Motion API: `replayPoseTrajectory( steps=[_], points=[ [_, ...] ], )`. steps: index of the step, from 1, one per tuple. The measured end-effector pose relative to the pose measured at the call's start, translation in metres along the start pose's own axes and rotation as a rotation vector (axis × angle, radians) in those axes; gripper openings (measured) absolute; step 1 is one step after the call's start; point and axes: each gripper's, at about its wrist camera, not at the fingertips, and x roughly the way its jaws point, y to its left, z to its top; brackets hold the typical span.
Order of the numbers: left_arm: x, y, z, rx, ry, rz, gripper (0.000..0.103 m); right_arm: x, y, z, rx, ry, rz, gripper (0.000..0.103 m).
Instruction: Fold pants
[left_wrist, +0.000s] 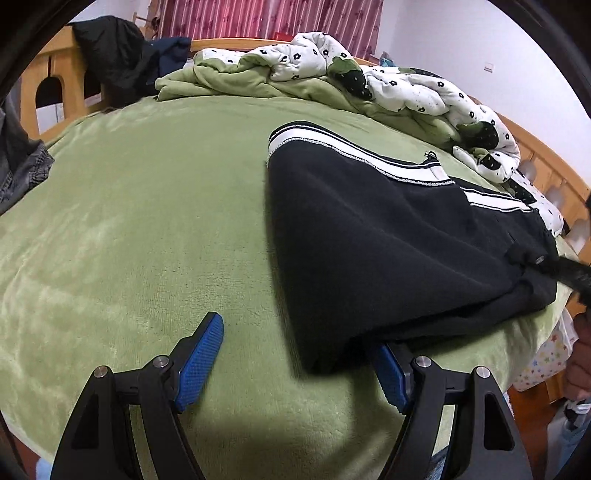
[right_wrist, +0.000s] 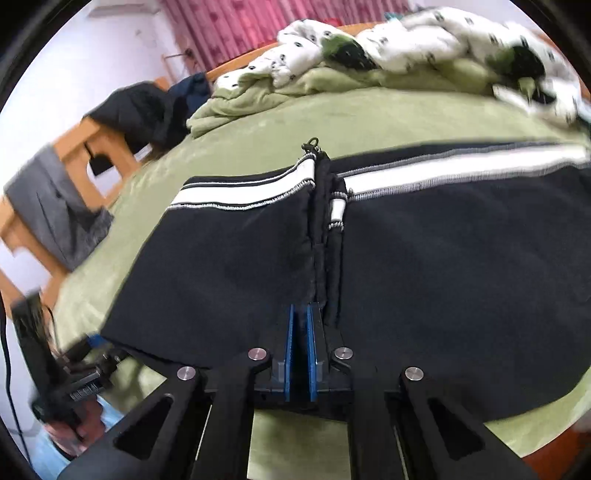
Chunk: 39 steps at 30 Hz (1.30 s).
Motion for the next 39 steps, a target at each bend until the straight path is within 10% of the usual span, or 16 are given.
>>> replayPoseTrajectory(
  steps=[4,11,18,23,24,26,33,39],
  points=[
    [-0.004,0.008,-0.003,-0.018,-0.009,-0.026,0.075,-0.026,-0.017,-0.004,0.077,-0.061,0.140,0.007],
    [-0.005,0.013,-0.003,-0.006,-0.013,-0.019,0.075,-0.007,-0.017,-0.021,0.056,0.048,0.124,0.010],
    [-0.005,0.019,-0.001,-0.022,-0.026,-0.026,0.075,0.007,-0.026,0.015,0.071,-0.004,0.093,0.062],
    [-0.001,0.017,-0.002,0.006,-0.044,-0.006,0.075,0.071,-0.028,0.030,0.131,0.135,0.086,0.054],
    [0.000,0.014,-0.003,0.019,-0.045,0.008,0.075,0.071,-0.021,0.031,0.079,0.106,0.074,0.023],
    [0.001,0.008,-0.003,0.041,-0.052,0.035,0.075,0.067,-0.013,0.035,-0.002,0.078,0.078,0.015],
    [0.004,-0.008,0.002,0.055,-0.050,0.009,0.078,0.013,-0.061,0.057,0.020,-0.091,0.076,0.013],
    [0.004,-0.019,0.002,0.075,-0.026,0.017,0.076,0.053,-0.085,0.037,-0.037,0.078,-0.059,0.019]
  ],
)
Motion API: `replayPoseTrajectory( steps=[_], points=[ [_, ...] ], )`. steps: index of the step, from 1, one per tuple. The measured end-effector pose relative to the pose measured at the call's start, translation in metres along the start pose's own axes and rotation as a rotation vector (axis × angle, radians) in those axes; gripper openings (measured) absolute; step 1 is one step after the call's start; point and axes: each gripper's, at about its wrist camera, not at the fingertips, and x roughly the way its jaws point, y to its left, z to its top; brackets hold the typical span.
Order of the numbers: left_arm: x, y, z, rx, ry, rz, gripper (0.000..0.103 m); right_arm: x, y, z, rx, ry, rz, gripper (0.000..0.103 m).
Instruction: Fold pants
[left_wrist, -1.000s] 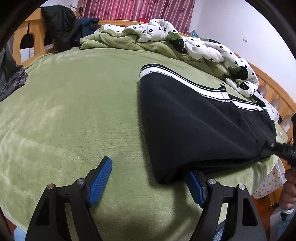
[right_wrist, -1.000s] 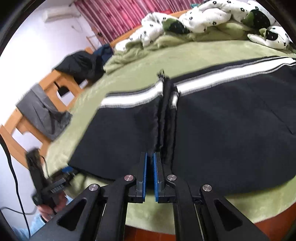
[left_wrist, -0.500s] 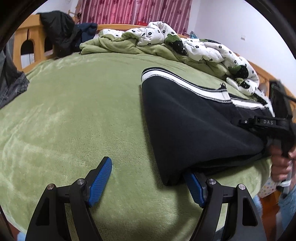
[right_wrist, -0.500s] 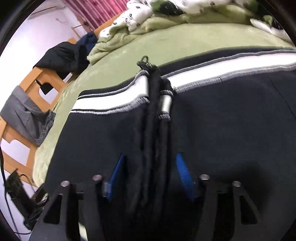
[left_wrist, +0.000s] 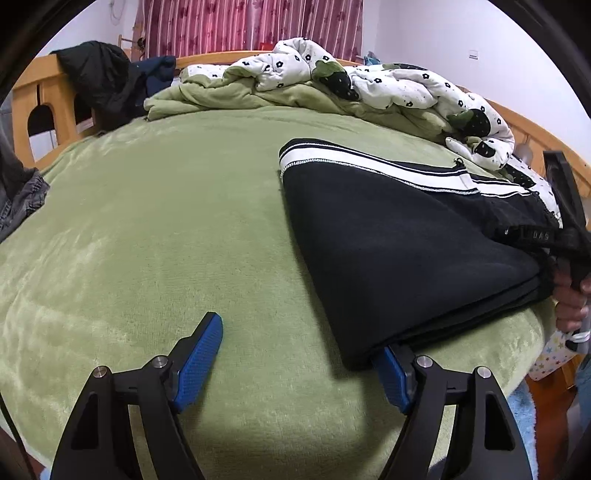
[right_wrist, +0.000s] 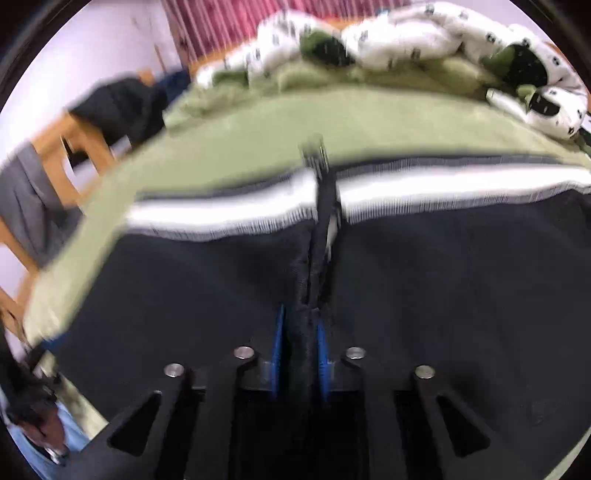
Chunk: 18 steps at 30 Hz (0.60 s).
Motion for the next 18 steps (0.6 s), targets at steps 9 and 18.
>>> replayPoseTrajectory(
  steps=[9,18],
  points=[
    [-0.050,0.024,-0.005,-0.042,-0.052,-0.141,0.076,-0.083,0.017,-0.031,-0.014,-0.194,-0.062,0.023],
    [0.027,0.015,0.024,-0.188,0.143,-0.187,0.077,-0.072,0.041,-0.074,-0.100,-0.082,-0.180,0.041]
  ],
)
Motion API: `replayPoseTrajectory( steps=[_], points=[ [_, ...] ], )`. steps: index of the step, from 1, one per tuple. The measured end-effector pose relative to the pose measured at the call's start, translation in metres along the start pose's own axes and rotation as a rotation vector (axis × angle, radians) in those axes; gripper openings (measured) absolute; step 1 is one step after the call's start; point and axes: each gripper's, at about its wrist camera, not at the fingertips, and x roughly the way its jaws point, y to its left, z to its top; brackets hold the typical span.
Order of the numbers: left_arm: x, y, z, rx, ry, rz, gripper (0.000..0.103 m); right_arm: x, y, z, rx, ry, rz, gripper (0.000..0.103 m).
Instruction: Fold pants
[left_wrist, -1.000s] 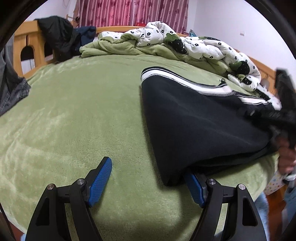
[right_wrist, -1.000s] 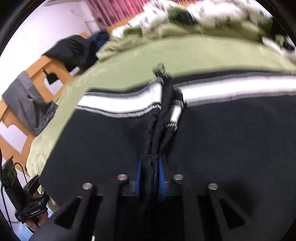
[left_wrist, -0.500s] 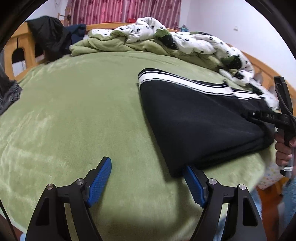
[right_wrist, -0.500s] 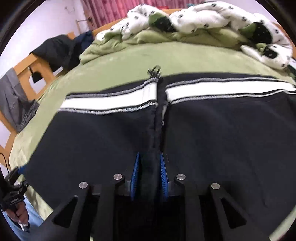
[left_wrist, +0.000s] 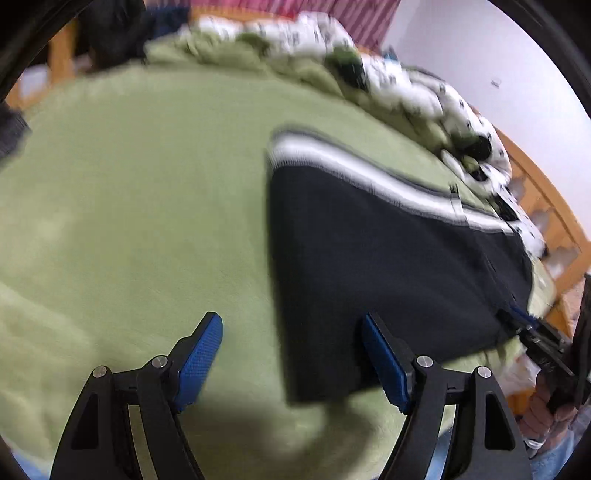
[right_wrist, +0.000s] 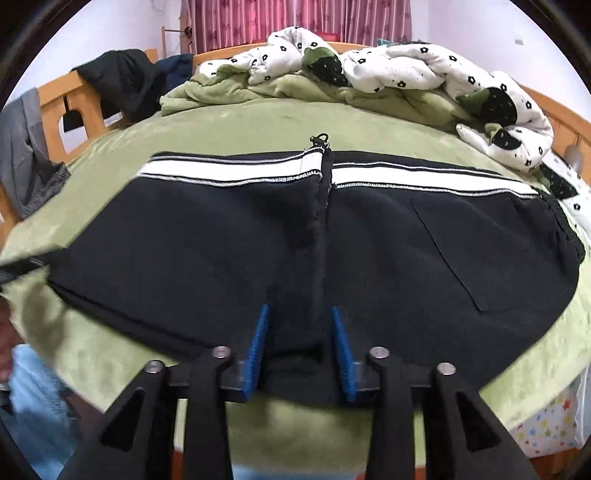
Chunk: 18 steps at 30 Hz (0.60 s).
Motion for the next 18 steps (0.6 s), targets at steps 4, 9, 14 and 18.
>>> replayPoseTrajectory(
  steps=[4,9,14,18],
  points=[
    [-0.011,0.003,-0.017,0.023,-0.067,-0.021,0.077,-0.030,-0.007,-0.004,-0.011,-0.028,-0.033,0.066],
    [-0.029,0.018,-0.021,-0.052,-0.075,-0.059,0.077,-0.050,-0.026,-0.015,0.022,-0.058,-0.096,0.066],
    [-0.044,0.025,-0.014,-0.048,-0.084,-0.033,0.077,-0.058,-0.060,-0.021,0.178,-0.077,-0.133,0.066],
    [-0.051,0.033,-0.006,-0.053,-0.089,-0.068,0.077,-0.062,-0.085,-0.024,0.274,-0.088,-0.166,0.066]
  ],
)
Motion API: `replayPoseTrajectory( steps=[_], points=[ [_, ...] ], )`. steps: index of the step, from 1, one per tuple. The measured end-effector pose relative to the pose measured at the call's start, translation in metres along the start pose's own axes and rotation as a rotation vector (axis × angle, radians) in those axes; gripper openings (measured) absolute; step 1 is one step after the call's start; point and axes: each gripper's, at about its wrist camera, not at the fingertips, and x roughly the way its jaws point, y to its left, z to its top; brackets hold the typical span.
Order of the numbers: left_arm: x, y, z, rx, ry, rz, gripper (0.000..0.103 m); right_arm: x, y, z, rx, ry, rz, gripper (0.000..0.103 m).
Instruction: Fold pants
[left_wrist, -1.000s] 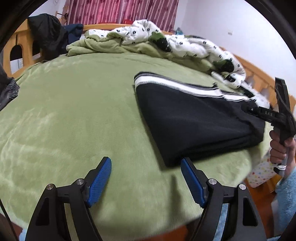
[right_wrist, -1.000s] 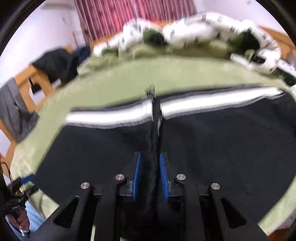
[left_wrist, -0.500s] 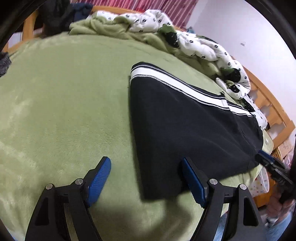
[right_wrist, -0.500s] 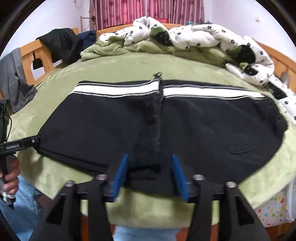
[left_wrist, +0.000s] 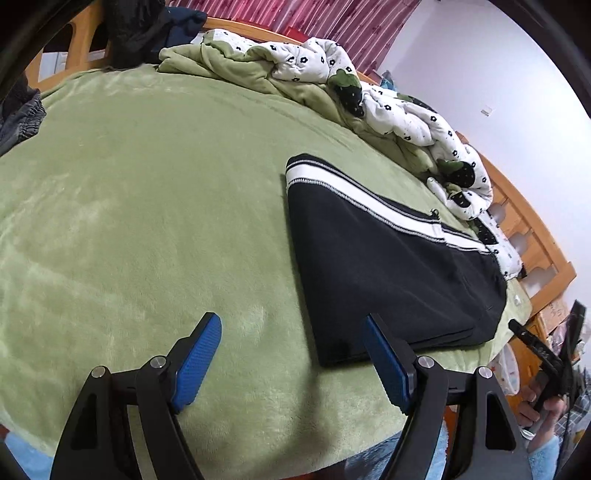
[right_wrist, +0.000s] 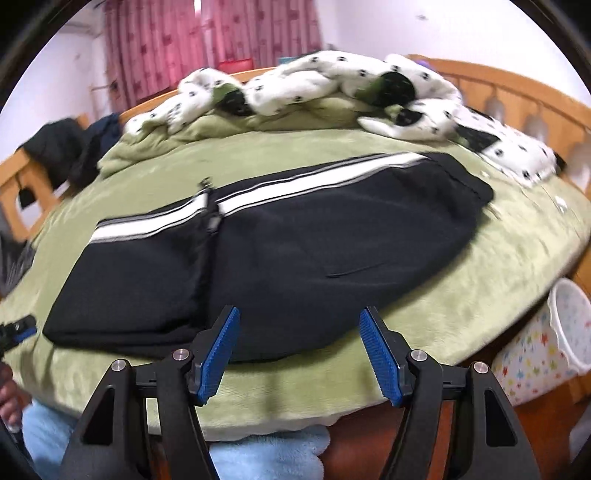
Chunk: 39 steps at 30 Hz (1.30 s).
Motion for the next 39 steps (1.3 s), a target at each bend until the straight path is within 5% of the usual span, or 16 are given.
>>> replayPoseTrajectory(
  steps=[9,16,22,27,28,29,31,32,39],
  points=[
    [0.029,-0.008,0.032,0.051,0.010,0.044,0.077,0.029,-0.075,0.029,0.140,-0.061,-0.154,0.075],
    [0.080,0.002,0.059,-0.048,0.147,-0.114,0.076,0.093,-0.158,0.057,0.360,-0.045,-0.111,0.076],
    [0.111,-0.007,0.074,-0.010,0.182,-0.144,0.076,0.157,-0.203,0.087,0.461,0.018,-0.028,0.076],
    [0.130,-0.022,0.084,0.043,0.177,-0.135,0.073,0.189,-0.212,0.119,0.422,0.040,-0.004,0.077],
    [0.133,-0.026,0.085,0.053,0.176,-0.124,0.066,0.192,-0.213,0.124,0.422,0.045,0.001,0.071],
    [0.136,-0.028,0.086,0.059,0.181,-0.113,0.043,0.192,-0.213,0.128,0.417,0.045,0.004,0.063],
    [0.139,-0.032,0.090,0.054,0.183,-0.083,0.027,0.184,-0.214,0.132,0.403,0.008,0.012,0.034],
    [0.136,-0.034,0.091,0.053,0.170,-0.087,0.019,0.172,-0.209,0.135,0.385,-0.025,0.025,0.032],
    [0.098,-0.058,0.117,0.036,0.070,-0.114,0.009,0.084,-0.126,0.171,0.209,-0.231,-0.056,0.024]
  ],
)
